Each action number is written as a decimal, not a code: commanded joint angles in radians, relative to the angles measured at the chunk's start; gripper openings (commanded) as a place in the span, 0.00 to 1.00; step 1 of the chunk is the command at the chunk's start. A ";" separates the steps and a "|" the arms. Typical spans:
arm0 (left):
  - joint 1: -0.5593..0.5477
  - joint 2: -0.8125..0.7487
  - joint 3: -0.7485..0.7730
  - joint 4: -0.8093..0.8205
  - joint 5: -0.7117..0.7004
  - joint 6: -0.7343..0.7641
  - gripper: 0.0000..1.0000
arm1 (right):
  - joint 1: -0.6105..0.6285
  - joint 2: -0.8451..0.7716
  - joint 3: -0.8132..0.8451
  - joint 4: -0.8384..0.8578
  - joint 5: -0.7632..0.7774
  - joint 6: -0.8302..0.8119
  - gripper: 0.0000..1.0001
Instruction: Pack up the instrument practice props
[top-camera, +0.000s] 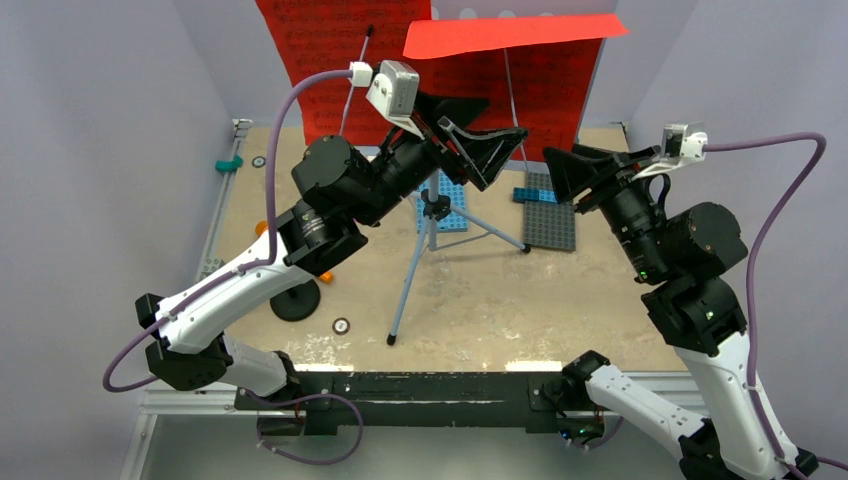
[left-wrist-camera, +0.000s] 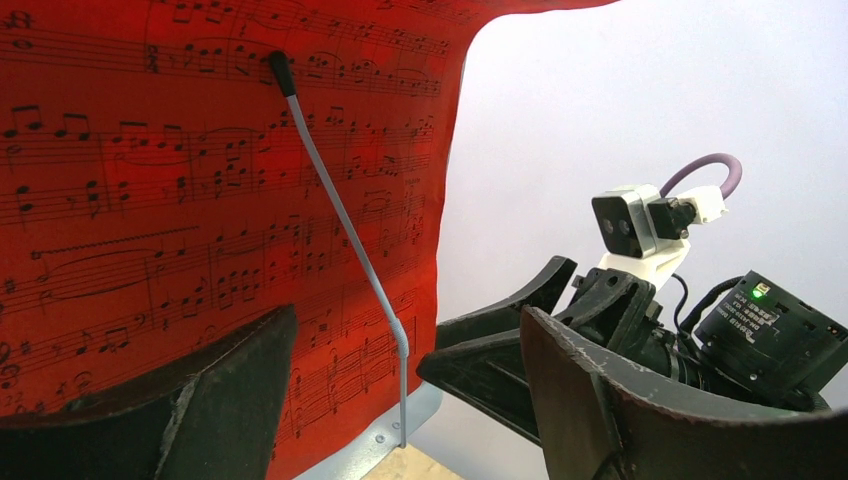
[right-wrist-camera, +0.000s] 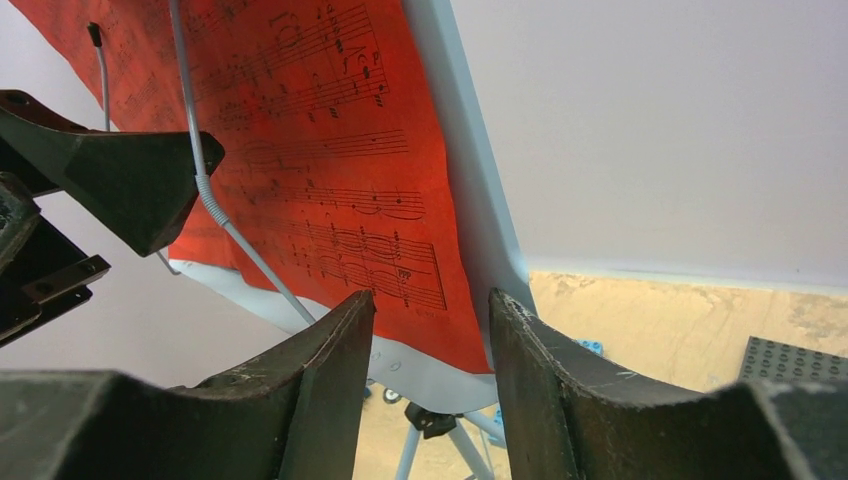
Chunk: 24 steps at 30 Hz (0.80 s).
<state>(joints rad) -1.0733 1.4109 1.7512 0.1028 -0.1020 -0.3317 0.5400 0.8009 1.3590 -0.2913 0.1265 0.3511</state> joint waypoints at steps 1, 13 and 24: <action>0.006 0.011 0.058 0.013 0.032 -0.015 0.85 | -0.009 0.008 0.032 0.019 0.012 0.000 0.49; 0.013 0.043 0.095 0.007 0.052 -0.010 0.79 | -0.008 0.021 0.036 0.052 -0.030 -0.007 0.22; 0.025 0.071 0.111 0.012 0.053 -0.005 0.63 | -0.008 0.012 0.033 0.054 -0.033 -0.028 0.08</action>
<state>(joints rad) -1.0588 1.4673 1.8160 0.0879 -0.0635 -0.3313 0.5354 0.8177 1.3594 -0.2787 0.1093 0.3454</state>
